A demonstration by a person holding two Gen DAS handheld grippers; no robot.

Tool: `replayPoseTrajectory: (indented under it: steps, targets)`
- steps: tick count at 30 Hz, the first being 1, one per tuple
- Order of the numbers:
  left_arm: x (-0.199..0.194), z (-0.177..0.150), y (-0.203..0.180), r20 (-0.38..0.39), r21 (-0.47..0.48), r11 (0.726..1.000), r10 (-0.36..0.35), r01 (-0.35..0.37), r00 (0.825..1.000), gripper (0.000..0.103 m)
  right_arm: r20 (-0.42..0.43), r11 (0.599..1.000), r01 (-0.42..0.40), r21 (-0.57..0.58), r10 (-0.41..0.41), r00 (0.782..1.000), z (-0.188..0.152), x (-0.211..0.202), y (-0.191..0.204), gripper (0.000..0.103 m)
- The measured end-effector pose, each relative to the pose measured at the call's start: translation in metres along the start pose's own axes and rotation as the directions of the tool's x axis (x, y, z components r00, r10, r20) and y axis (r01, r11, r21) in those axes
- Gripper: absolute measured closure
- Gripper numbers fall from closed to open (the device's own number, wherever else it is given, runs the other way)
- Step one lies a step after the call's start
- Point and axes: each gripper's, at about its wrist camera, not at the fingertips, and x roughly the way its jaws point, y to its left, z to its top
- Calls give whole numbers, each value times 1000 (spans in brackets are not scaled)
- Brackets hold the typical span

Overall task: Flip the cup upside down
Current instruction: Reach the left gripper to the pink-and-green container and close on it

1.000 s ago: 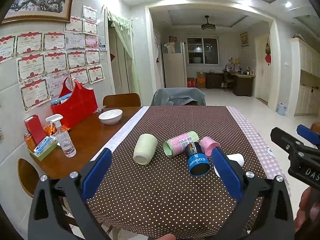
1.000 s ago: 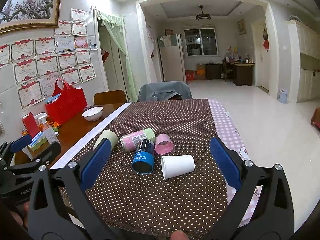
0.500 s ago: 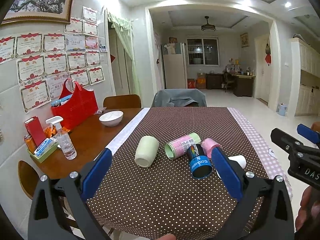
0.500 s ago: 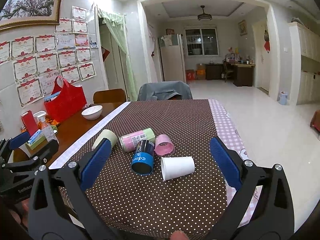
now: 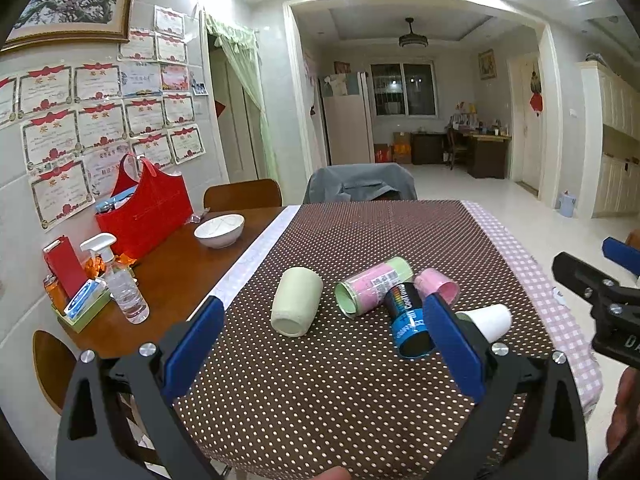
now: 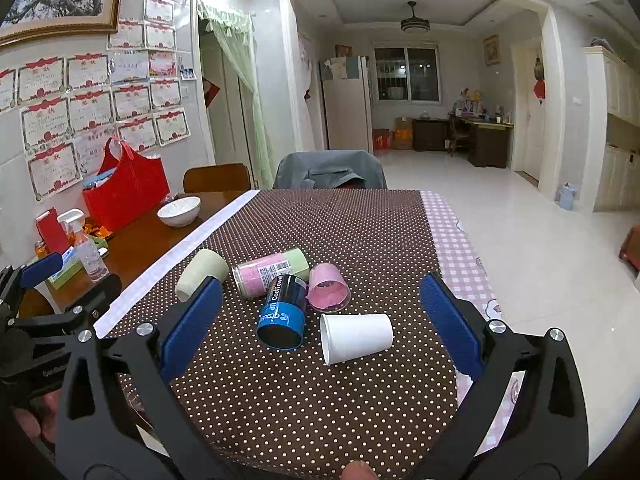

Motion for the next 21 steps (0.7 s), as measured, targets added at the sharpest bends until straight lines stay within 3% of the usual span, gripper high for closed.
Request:
replayPoseTrajectory:
  steps: [8,14,21]
  targets:
    - [73,8,4,-104,79,997,8,0,995,5,-82,999,11,42,-7,997,5,50,-15,6]
    - [126,18,-5,-175,161,983,-58,86,983,5,-155,997,19,69,-8,988,7,88,-24,6]
    - [202,28,-27,-294,275,939,-122,206,948,5,-218,995,42,92,-21,976,12,128,-40,6]
